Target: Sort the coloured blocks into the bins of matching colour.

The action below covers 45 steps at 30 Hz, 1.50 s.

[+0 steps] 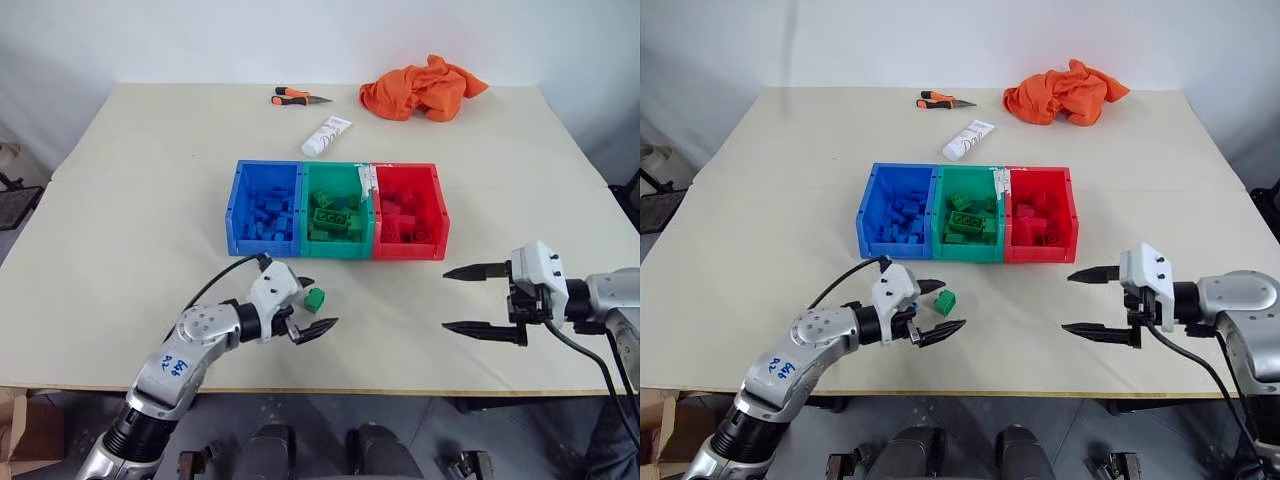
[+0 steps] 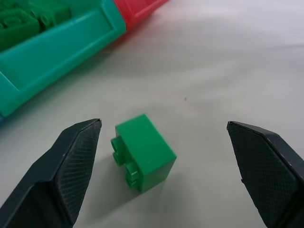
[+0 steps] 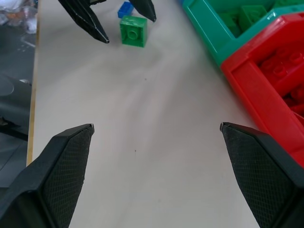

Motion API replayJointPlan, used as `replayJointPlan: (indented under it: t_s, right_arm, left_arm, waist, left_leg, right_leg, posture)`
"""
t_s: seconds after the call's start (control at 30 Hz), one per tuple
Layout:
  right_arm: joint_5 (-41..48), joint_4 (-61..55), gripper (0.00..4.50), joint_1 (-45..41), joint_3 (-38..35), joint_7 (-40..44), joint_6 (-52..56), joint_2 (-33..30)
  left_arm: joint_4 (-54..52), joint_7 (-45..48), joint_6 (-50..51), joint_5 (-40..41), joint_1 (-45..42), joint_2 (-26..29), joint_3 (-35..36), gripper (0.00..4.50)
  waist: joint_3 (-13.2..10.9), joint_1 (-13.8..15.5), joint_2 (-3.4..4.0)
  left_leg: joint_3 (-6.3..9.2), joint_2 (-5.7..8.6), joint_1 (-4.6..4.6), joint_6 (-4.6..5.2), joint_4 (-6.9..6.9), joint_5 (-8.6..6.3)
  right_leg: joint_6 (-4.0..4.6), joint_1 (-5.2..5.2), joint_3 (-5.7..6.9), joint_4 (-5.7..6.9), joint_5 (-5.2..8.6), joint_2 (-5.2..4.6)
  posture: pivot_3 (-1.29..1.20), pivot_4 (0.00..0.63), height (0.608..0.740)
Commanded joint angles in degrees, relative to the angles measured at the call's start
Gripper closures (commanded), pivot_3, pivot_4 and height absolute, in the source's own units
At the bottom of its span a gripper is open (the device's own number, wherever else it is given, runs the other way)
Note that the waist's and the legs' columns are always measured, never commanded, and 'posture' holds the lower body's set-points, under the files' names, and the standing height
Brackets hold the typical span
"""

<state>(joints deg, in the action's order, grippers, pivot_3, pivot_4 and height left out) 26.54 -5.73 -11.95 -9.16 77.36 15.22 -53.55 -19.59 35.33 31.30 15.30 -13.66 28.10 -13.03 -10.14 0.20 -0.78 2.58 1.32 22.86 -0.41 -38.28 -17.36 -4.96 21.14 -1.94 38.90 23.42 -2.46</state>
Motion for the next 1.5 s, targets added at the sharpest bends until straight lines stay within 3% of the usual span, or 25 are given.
replayJointPlan:
  t_s: [0.03, 0.23, 0.33, 0.6, 0.73, 1.07, 1.2, 1.33, 1.43, 1.5]
  right_arm:
    - [1.2, -2.4, 0.0, 0.7, -2.6, -0.9, 0.2, -1.1]
    - [1.3, -3.0, 0.0, 1.8, -3.5, -2.0, 0.3, -1.0]
    - [1.1, -3.1, 0.0, 2.0, -3.7, -2.7, 0.1, -1.0]
    - [1.5, -4.3, 0.0, 3.3, -5.4, -4.5, 0.7, -0.9]
    - [2.2, -5.3, 0.0, 4.4, -7.1, -5.5, 1.0, -0.8]
    - [4.0, -8.0, 0.0, 6.4, -9.6, -9.2, 2.2, 0.5]
    - [4.2, -8.4, 0.0, 6.8, -9.4, -10.2, 2.3, 0.7]
    - [4.4, -8.7, 0.0, 7.0, -9.5, -10.7, 2.2, 0.7]
    - [4.6, -8.7, 0.0, 7.4, -9.6, -10.8, 2.1, 0.6]
    - [4.7, -8.5, 0.0, 7.3, -9.5, -10.6, 2.0, 0.6]
  left_arm:
    - [-0.3, 1.9, -0.8, -1.1, -0.7, 0.8, -1.3, 0.6]
    - [0.2, 2.6, -1.2, -2.3, -1.9, 0.3, -1.3, 2.48]
    - [1.3, 1.8, -6.2, -3.7, -2.5, -1.2, -0.9, 3.43]
    - [2.7, 0.7, -5.9, -2.2, -9.1, -6.1, 0.9, 3.43]
    - [8.5, -3.3, -9.1, -5.2, -15.5, -9.0, 3.1, 3.43]
    - [39.7, 0.2, -28.5, -7.7, -31.2, -16.4, 3.8, 3.43]
    - [50.0, 0.4, -33.4, -9.0, -36.5, -17.9, 4.6, 2.21]
    - [53.0, 0.7, -35.9, -9.1, -39.0, -17.8, 5.7, 0.93]
    - [48.9, 2.8, -34.1, -7.7, -37.6, -16.5, 6.4, 0.04]
    - [39.3, 6.9, -30.2, -4.5, -32.6, -14.0, 6.7, 0.04]
  waist:
    - [0.0, -0.1, 0.0]
    - [0.0, -0.1, 0.0]
    - [0.0, -0.1, 0.0]
    - [0.0, 0.1, 0.0]
    - [0.0, 0.6, -0.01]
    - [0.0, 1.3, -0.03]
    - [0.0, 1.3, -0.05]
    - [0.0, 1.1, -0.06]
    - [0.0, 1.1, -0.06]
    - [0.0, 0.9, -0.04]
  left_leg:
    - [0.0, 0.0, 0.0, 0.0, 0.0, 0.0]
    - [0.0, 0.0, -0.01, 0.0, -0.01, 0.0]
    - [0.0, 0.0, -0.01, 0.0, -0.02, 0.0]
    - [0.0, 0.0, -0.01, 0.0, -0.08, 0.0]
    - [-0.01, 0.01, 0.0, 0.0, -0.16, 0.0]
    - [-0.02, 0.01, 0.16, 0.08, -0.5, -0.05]
    - [-0.02, 0.04, 0.29, 0.1, -0.6, -0.06]
    - [-0.04, 0.03, 0.29, 0.1, -0.6, -0.06]
    - [-0.06, 0.03, 0.3, 0.1, -0.6, -0.06]
    - [-0.07, 0.03, 0.31, 0.1, -0.6, -0.06]
  right_leg:
    - [0.0, 0.0, 0.0, 0.0, 0.0, 0.0]
    - [0.0, -0.03, -0.01, 0.01, 0.0, 0.0]
    - [0.0, -0.05, 0.0, 0.0, 0.0, 0.0]
    - [0.0, -0.08, 0.02, 0.0, 0.0, 0.01]
    - [-0.03, -0.09, 0.03, 0.0, -0.01, 0.02]
    - [-0.1, -0.07, 0.09, 0.01, -0.05, 0.04]
    - [-0.13, 0.03, 0.09, 0.05, -0.07, 0.03]
    - [-0.13, 0.1, 0.07, 0.12, -0.07, 0.05]
    - [-0.13, 0.15, 0.03, 0.2, -0.07, 0.05]
    - [-0.13, 0.17, 0.01, 0.21, -0.07, 0.04]
  posture:
    - [0.0, 0.15, 0.74]
    - [0.0, 0.15, 0.74]
    - [0.0, 0.15, 0.74]
    - [0.0, 0.15, 0.74]
    - [0.0, 0.15, 0.74]
    - [0.0, 0.15, 0.74]
    - [0.0, 0.15, 0.74]
    - [0.0, 0.15, 0.74]
    - [0.0, 0.15, 0.74]
    - [0.0, 0.15, 0.74]
